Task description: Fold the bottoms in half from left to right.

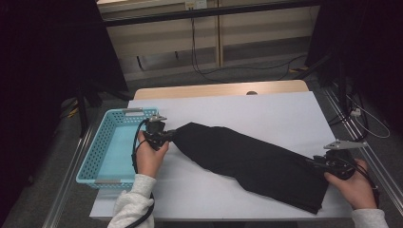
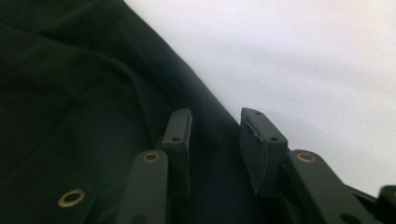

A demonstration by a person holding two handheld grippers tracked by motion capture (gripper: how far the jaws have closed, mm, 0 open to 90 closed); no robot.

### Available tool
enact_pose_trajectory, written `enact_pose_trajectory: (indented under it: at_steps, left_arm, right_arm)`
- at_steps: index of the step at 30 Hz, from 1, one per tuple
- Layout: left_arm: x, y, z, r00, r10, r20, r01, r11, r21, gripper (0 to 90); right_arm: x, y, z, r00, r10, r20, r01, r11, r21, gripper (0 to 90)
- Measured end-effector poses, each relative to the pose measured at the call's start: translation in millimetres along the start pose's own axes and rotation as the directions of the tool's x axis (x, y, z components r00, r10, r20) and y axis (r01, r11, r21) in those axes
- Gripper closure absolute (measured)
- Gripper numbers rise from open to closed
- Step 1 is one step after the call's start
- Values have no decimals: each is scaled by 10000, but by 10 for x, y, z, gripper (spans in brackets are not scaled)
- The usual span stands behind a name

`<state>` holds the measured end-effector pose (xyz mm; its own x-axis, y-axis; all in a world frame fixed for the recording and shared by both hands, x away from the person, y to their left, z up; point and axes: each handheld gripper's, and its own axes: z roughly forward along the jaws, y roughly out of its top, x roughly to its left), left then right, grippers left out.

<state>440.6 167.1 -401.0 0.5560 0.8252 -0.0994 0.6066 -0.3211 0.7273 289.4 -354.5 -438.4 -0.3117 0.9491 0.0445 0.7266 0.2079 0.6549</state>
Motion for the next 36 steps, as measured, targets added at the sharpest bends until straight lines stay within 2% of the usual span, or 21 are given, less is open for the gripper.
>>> enact_pose_trajectory:
  at_steps: [2,4,6,7,9,12,15,16,21,26,30,36]
  left_arm:
    - [0,3,-2,10000,-1,23,1,10000,-37,872]
    - [0,4,-3,10000,31,42,-31,10000,-36,872]
    - [-1,3,-2,10000,-7,45,8,10000,-57,872]
    - [0,1,1,10000,53,-1,-53,10000,-37,872]
    - [2,1,1,10000,69,8,-69,10000,-31,872]
    - [-1,0,10,10000,84,45,-84,10000,-1,873]
    - [-3,0,12,10000,73,56,-73,10000,22,872]
    - [1,-2,15,10000,70,39,-70,10000,-13,872]
    - [6,0,11,10000,17,85,-17,10000,16,872]
    - [4,-1,14,9999,15,110,-15,10000,-41,872]
    - [1,-2,25,9999,33,142,-32,10000,-38,870]
    - [1,-4,27,9998,-153,126,155,9998,-117,849]
  right_arm:
    - [-3,-4,-5,10000,-94,-24,94,10000,16,650]
    - [-9,-13,1,9996,-230,163,227,9996,164,757]
    - [-20,-26,15,9994,-320,163,316,9991,266,786]
    - [-52,-36,14,9992,-366,138,365,9993,89,900]
    - [-89,-29,-1,9991,-260,335,258,9996,58,900]
    - [-129,-11,-29,9975,-82,695,106,9993,-347,900]
    - [-129,-5,-28,9980,-20,639,42,9994,-352,853]
    - [-113,-7,-17,9975,21,712,-4,9997,-241,731]
    - [-68,7,-11,9979,-59,647,82,9993,-354,612]
    - [-9,39,-63,9991,55,417,-26,9976,-694,580]
    - [49,50,-67,9997,-97,229,113,9974,-714,569]
    - [174,63,-77,9997,-258,-52,252,9957,-887,507]
